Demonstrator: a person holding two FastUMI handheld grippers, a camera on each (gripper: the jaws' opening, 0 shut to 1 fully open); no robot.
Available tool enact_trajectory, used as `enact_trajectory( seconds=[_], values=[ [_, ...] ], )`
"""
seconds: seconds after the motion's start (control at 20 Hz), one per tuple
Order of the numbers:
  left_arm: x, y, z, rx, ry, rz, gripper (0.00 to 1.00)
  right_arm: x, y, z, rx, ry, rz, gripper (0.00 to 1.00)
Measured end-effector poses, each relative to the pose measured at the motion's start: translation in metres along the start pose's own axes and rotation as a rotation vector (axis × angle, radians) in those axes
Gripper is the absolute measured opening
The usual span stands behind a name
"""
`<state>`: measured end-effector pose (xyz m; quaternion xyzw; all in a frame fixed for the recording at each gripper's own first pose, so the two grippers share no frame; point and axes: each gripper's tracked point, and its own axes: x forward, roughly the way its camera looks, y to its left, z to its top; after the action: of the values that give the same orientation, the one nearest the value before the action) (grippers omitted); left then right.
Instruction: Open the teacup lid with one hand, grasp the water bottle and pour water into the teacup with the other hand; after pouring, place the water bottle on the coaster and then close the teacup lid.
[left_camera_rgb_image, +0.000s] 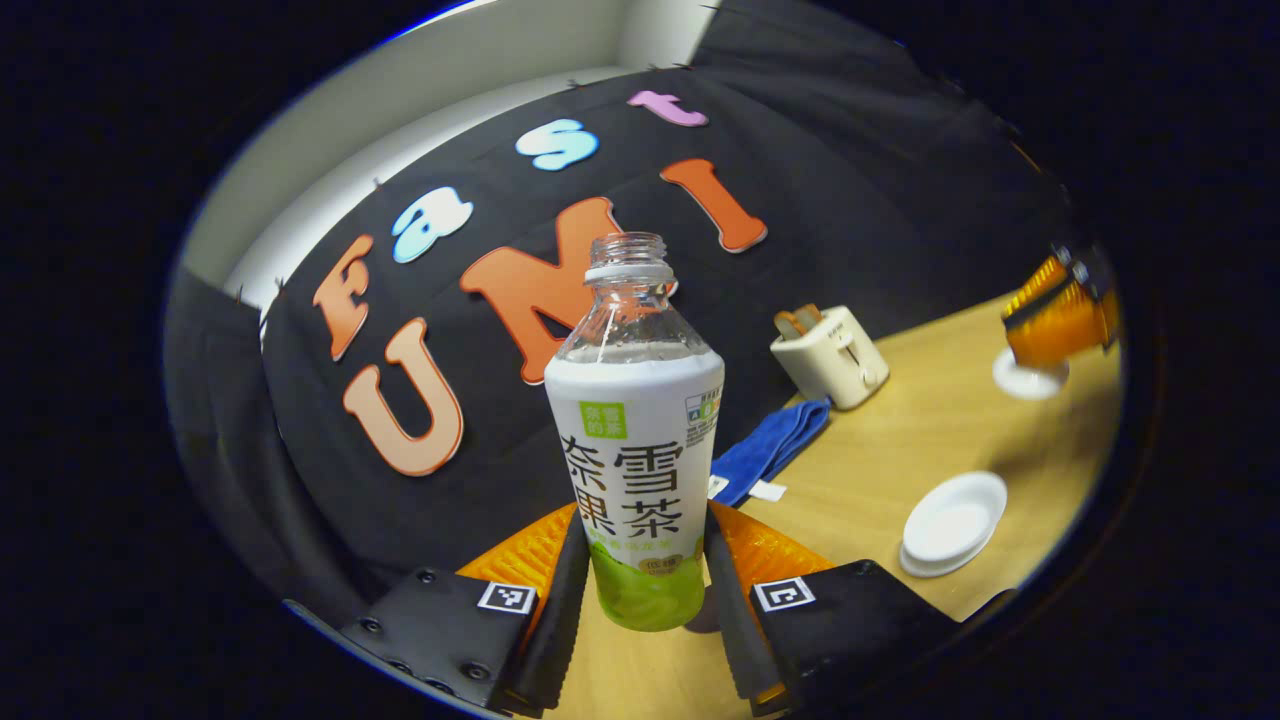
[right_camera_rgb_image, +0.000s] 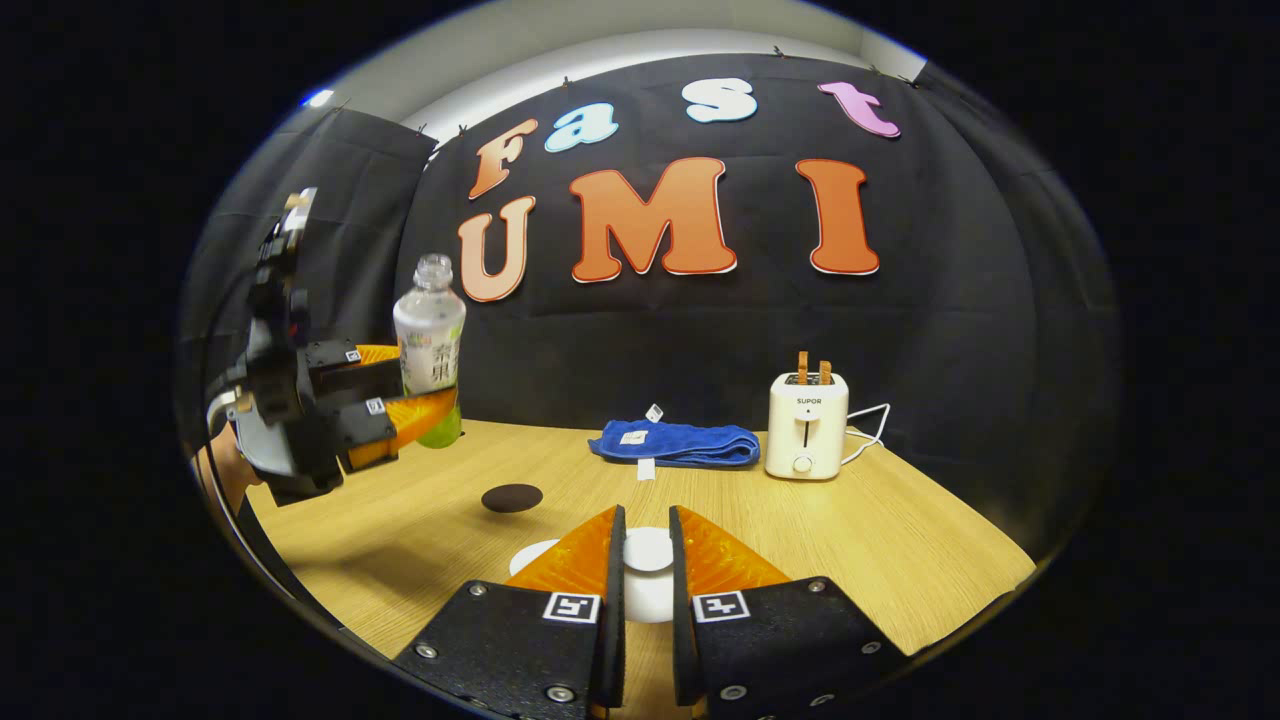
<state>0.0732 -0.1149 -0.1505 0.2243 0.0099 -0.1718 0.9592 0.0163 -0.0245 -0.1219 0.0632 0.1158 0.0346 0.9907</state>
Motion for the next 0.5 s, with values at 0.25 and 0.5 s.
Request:
enact_trajectory(
  seconds=[0.25, 0.5],
  values=[
    [-0.01, 0.008, 0.006, -0.291, -0.049, 0.061, 0.63, 0.011, 0.016, 0.001, -0.016, -0.001, 0.022, 0.19],
    [-0.005, -0.004, -0.015, -0.536, 0.005, 0.104, 0.64, 0.026, 0.022, -0.006, -0.019, 0.016, 0.034, 0.19]
  ],
)
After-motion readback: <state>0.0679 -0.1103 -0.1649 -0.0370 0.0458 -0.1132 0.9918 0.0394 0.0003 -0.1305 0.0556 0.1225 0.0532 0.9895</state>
